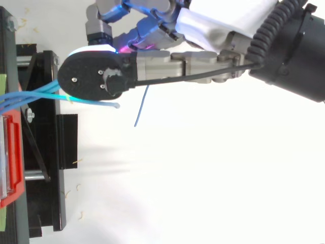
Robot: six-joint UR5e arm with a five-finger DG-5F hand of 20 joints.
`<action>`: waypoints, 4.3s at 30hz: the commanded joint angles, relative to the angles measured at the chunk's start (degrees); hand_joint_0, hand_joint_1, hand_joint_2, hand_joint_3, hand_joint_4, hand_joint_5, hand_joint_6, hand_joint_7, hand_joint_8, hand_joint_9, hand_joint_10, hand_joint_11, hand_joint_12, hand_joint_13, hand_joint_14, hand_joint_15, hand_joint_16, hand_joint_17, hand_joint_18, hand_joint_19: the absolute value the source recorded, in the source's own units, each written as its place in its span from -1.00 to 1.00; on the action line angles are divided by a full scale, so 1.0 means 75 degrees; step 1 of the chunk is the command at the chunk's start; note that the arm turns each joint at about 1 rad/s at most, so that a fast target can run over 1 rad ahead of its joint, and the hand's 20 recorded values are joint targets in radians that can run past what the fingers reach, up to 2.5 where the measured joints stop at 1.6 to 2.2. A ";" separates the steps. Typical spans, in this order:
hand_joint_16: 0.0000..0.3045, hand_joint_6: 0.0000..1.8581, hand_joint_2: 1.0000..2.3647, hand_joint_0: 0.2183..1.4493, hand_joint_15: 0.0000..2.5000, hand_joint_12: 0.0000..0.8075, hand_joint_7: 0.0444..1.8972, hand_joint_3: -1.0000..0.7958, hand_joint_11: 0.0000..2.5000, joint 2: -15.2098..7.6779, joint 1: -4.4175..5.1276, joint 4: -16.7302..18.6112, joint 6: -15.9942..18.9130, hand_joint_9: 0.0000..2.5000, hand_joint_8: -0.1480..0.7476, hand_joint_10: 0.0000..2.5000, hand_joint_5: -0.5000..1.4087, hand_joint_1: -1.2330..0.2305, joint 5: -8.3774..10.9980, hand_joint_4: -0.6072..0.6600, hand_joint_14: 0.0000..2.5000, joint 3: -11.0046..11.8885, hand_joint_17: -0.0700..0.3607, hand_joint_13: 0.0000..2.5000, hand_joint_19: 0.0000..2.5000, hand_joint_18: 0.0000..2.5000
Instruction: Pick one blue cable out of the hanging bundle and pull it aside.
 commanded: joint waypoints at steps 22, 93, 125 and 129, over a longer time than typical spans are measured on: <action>-0.72 -0.04 -1.00 0.01 -0.61 -0.16 0.45 -0.44 -0.55 0.0003 -0.0038 -0.0091 0.0023 -0.31 -0.34 -0.99 -0.66 -0.63 -0.0006 -0.18 -0.98 -0.0007 -0.22 -0.42 -0.63 -0.56; -0.51 -0.30 -0.51 -0.50 -0.63 0.20 0.35 -0.02 -0.67 0.0003 -0.0049 -0.0091 0.0035 -0.26 0.09 -0.99 -0.57 0.17 0.0006 0.10 -0.99 0.0005 0.10 -0.43 -0.57 -0.52; -0.65 -0.05 -1.00 -0.03 -0.64 -0.07 0.33 -0.44 -0.62 0.0003 -0.0049 -0.0114 0.0035 -0.51 -0.26 -0.99 -0.72 -0.61 -0.0006 0.01 -0.99 0.0005 -0.12 -0.52 -0.65 -0.58; -0.68 -0.05 -1.00 -0.02 -0.65 -0.09 0.33 -0.44 -0.63 0.0014 -0.0049 -0.0161 0.0035 -0.50 -0.29 -0.99 -0.71 -0.61 -0.0006 -0.01 -0.99 -0.0007 -0.16 -0.51 -0.66 -0.59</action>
